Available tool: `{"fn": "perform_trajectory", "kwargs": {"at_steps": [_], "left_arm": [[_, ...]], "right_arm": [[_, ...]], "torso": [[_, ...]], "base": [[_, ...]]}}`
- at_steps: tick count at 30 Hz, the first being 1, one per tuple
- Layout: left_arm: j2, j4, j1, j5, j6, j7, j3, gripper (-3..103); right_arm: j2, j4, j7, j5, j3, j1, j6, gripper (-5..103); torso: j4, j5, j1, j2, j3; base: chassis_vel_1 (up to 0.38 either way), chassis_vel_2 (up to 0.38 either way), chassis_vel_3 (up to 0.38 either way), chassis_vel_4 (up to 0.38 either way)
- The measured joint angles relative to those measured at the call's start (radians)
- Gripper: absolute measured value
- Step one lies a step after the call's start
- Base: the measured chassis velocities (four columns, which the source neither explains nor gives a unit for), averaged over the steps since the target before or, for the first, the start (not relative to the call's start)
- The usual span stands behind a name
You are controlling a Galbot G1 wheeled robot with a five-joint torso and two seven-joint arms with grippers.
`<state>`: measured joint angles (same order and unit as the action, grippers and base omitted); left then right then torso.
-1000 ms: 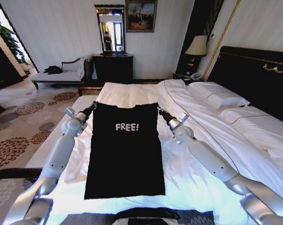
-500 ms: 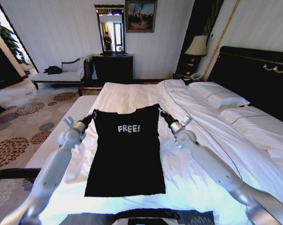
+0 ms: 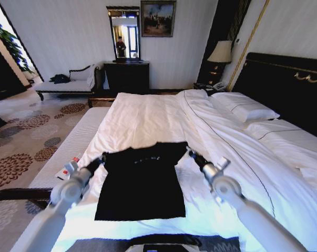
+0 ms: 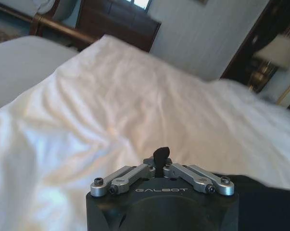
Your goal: Fold the clothes on the bed.
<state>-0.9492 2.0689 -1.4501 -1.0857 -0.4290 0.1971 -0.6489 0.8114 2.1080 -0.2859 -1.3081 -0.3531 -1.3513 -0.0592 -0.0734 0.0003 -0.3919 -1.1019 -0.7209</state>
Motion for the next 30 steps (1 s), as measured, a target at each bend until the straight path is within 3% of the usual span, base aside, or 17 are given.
{"fn": "perform_trajectory", "kwargs": {"at_steps": [5, 13, 16, 21, 30], "left_arm": [[-0.006, 0.037, -0.082, 0.067, -0.023, -0.002, -0.044, 2], [0.038, 0.043, -0.067, 0.072, -0.063, -0.004, -0.061, 2], [0.05, 0.042, -0.07, 0.079, -0.071, -0.005, -0.046, 2], [0.019, 0.02, -0.109, 0.166, -0.068, -0.022, 0.01, 2], [0.025, -0.016, -0.116, 0.212, -0.068, -0.029, 0.028, 2]], "right_arm": [[0.028, 0.048, -0.01, 0.055, -0.038, -0.142, -0.009, 0], [0.068, 0.052, -0.024, 0.133, -0.038, -0.237, -0.006, 0], [0.08, 0.053, -0.03, 0.143, -0.038, -0.251, -0.004, 0], [0.118, 0.037, -0.043, 0.18, -0.02, -0.283, 0.001, 0], [0.142, 0.001, -0.074, 0.219, 0.019, -0.298, -0.004, 0]], "torso": [[0.0001, -0.0004, 0.0, 0.0, 0.0], [-0.0002, -0.0002, 0.0, 0.0, 0.0], [-0.0001, -0.0003, 0.0, 0.0, 0.0], [0.0002, -0.0002, 0.0, 0.0, 0.0], [0.0001, -0.0002, 0.0, 0.0, 0.0]], "base": [[0.0, 0.0, 0.0, 0.0], [0.0, 0.0, 0.0, 0.0], [0.0, 0.0, 0.0, 0.0], [0.0, 0.0, 0.0, 0.0], [0.0, 0.0, 0.0, 0.0]]}}
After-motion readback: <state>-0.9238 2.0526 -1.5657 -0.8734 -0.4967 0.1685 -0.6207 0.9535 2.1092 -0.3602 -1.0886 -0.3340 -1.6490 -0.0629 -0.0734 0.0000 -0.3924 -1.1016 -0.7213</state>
